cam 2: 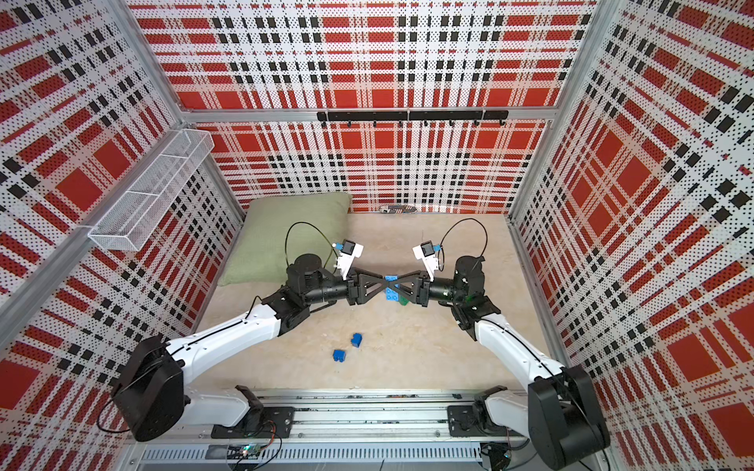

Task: Assemble a heart with lego
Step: Pick up the lego brick from the center of the board.

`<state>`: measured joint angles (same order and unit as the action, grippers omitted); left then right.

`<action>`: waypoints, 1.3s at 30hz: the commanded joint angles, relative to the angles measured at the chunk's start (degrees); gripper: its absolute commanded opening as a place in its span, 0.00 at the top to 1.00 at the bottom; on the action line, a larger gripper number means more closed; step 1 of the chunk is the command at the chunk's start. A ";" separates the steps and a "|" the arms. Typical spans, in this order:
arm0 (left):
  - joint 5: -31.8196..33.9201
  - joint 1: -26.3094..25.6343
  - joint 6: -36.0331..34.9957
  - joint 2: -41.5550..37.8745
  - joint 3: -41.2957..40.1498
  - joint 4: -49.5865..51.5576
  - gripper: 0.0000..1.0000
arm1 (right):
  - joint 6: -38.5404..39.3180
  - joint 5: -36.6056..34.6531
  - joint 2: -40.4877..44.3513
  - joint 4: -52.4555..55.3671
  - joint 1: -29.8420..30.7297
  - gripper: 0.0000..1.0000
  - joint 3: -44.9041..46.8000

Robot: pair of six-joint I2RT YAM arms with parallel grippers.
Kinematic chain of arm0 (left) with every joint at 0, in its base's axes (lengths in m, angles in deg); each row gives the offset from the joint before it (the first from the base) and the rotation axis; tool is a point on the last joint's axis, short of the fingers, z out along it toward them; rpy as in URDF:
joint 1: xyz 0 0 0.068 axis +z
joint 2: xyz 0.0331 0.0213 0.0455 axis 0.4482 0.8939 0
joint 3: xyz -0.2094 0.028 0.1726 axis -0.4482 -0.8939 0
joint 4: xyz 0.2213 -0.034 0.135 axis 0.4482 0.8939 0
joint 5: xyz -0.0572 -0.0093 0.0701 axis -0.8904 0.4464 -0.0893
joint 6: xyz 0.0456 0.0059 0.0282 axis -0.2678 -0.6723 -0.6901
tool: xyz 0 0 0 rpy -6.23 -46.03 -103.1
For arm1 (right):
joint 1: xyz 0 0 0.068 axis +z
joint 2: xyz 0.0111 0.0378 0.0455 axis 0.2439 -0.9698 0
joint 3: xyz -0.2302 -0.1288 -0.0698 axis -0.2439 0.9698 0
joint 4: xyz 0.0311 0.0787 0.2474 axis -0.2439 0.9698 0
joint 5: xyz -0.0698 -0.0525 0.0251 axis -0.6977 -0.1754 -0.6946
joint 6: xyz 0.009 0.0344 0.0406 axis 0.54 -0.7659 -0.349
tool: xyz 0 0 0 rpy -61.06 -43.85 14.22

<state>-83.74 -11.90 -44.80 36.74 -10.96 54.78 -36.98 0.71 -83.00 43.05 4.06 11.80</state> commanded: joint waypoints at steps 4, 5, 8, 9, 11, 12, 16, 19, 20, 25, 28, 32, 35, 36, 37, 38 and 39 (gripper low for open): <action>-5.34 -0.50 3.93 -1.73 -1.40 -8.84 0.49 | -4.83 4.18 1.54 -6.83 0.02 0.72 -0.87; -6.09 -0.58 5.80 -1.43 -1.35 -11.00 0.50 | -1.35 3.44 1.96 -1.34 0.04 0.72 -1.92; -7.92 -1.77 7.78 -0.92 -0.19 -13.90 0.54 | -0.25 3.16 1.98 1.96 0.02 0.73 -3.29; -8.04 -1.82 7.84 -0.92 -0.08 -13.89 0.54 | -2.57 3.36 2.01 -1.42 -0.04 0.73 -2.82; -8.22 -1.83 7.51 -1.09 -0.60 -13.95 0.54 | -5.85 1.94 2.57 -4.94 -0.03 0.73 -2.29; -8.48 -1.46 7.41 -1.32 -1.17 -13.88 0.54 | -8.37 1.46 2.55 -7.38 -0.07 0.73 -2.07; -7.24 -0.19 6.76 -3.80 -4.13 -13.77 0.50 | -17.89 1.25 1.43 -15.66 0.01 0.73 -1.72; -8.15 -0.46 6.96 -2.49 -3.41 -13.75 0.49 | -22.21 0.38 1.09 -18.32 0.11 0.74 -2.44; -8.69 -0.79 6.90 -1.64 -2.70 -13.82 0.49 | -21.17 0.59 0.77 -16.14 0.12 0.74 -3.13; -9.86 -2.08 6.32 0.29 0.42 -13.79 0.54 | -18.36 0.69 -0.29 -12.73 0.38 0.74 -3.28; -9.66 -2.00 6.75 1.12 1.37 -13.92 0.67 | -21.53 1.22 -1.43 -17.61 0.47 0.73 -2.88; -9.24 -1.91 7.51 2.81 2.36 -14.36 0.79 | -21.14 1.75 -2.41 -17.66 0.61 0.74 -2.96; -8.56 -1.42 9.65 3.32 2.56 -16.24 0.85 | -17.91 1.74 -2.16 -13.53 0.55 0.72 -3.49; -7.71 -1.38 10.07 3.05 2.59 -16.33 0.86 | -16.39 1.40 -1.94 -11.44 0.47 0.65 -3.72; -6.95 -1.36 10.38 2.74 2.48 -16.39 0.86 | -15.44 1.18 -1.77 -10.03 0.54 0.55 -4.23; -5.67 -1.35 10.68 2.24 2.21 -16.38 0.87 | -14.20 0.84 -1.48 -8.19 0.52 0.49 -4.89; -3.70 -1.30 11.40 1.71 1.85 -16.38 0.88 | -12.68 0.30 -1.12 -5.60 0.41 0.44 -5.85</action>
<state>-90.74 -12.97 -34.79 39.53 -10.48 41.60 -53.79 1.89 -84.45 31.25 4.15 8.50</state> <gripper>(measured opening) 0.302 0.536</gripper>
